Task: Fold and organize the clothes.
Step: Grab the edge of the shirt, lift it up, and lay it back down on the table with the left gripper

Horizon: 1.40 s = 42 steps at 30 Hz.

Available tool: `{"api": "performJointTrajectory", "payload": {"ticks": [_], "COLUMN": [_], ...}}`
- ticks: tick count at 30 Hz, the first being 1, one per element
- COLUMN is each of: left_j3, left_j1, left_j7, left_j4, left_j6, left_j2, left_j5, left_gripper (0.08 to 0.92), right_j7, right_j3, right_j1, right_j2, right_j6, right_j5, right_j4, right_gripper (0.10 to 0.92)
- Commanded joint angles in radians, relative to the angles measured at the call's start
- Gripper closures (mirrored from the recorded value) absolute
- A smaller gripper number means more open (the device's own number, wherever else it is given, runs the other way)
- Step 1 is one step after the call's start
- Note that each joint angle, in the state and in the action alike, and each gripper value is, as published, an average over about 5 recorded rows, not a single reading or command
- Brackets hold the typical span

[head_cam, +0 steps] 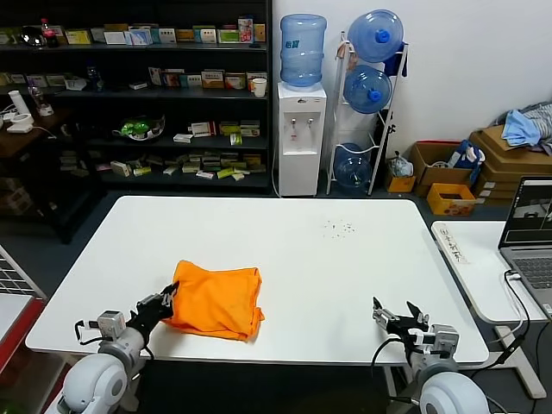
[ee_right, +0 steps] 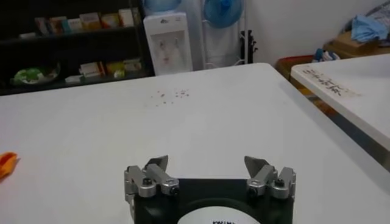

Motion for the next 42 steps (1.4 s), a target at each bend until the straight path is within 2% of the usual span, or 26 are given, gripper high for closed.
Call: {"api": "performJointTrajectory", "payload": {"ticks": [1,4,7,12,16,20,23,26,29,32,34,36,38,42], "left_j3": [-0.051,-0.104,-0.173,-0.268,-0.292,-0.279,-0.259,-0.229,-0.151,0.03,0.197,0.341,0.463,0.599], "left_j1": [0.022,0.039,0.061,0.071,0.067,0.052,0.056,0.076,0.072,-0.001,-0.088,-0.175,-0.255,-0.357], "left_j7": [-0.131,-0.137,-0.126,-0.076,-0.05,-0.037,-0.04,-0.085,-0.214,-0.358,-0.436,-0.495,-0.531,-0.529], "left_j4": [-0.361,-0.304,-0.192,0.013,0.136,0.207,0.185,0.058,-0.127,-0.297,-0.352,-0.343,-0.276,-0.088], "left_j6": [0.186,0.201,0.192,0.127,0.089,0.066,0.066,0.103,0.164,0.183,0.164,0.139,0.117,0.093], "left_j2": [0.084,0.167,0.251,0.378,0.475,0.528,0.527,0.486,0.409,0.289,0.177,0.056,-0.069,-0.28], "left_j5": [0.141,0.187,0.211,0.25,0.251,0.264,0.261,0.136,-0.175,-0.434,-0.511,-0.545,-0.554,-0.514], "left_gripper": [0.895,0.895,0.895,0.895,0.895,0.895,0.895,0.895,0.895,0.895,0.895,0.895,0.895,0.895], "right_j7": [-0.004,-0.01,-0.015,-0.022,-0.026,-0.026,-0.025,-0.023,-0.022,-0.018,-0.014,-0.011,-0.011,-0.01], "right_j3": [-0.013,-0.017,-0.019,-0.019,-0.014,-0.014,-0.014,-0.013,-0.009,-0.001,0.005,0.011,0.018,0.034], "right_j1": [0.012,0.016,0.017,0.017,0.018,0.016,0.015,0.013,0.011,0.012,0.012,0.01,0.006,-0.003], "right_j2": [0.006,0.007,0.006,-0.003,-0.01,-0.007,-0.002,0.002,0.007,0.017,0.027,0.04,0.055,0.087], "right_j6": [0.005,0.011,0.017,0.025,0.032,0.035,0.034,0.032,0.03,0.026,0.023,0.021,0.02,0.018], "right_j5": [-0.003,-0.003,-0.002,0.002,0.008,0.008,0.004,-0.004,-0.016,-0.025,-0.032,-0.043,-0.057,-0.077], "right_j4": [-0.011,-0.014,-0.016,-0.019,-0.025,-0.025,-0.021,-0.02,-0.028,-0.048,-0.063,-0.075,-0.083,-0.088], "right_gripper": [0.203,0.203,0.203,0.203,0.203,0.203,0.203,0.203,0.203,0.203,0.203,0.203,0.203,0.203]}}
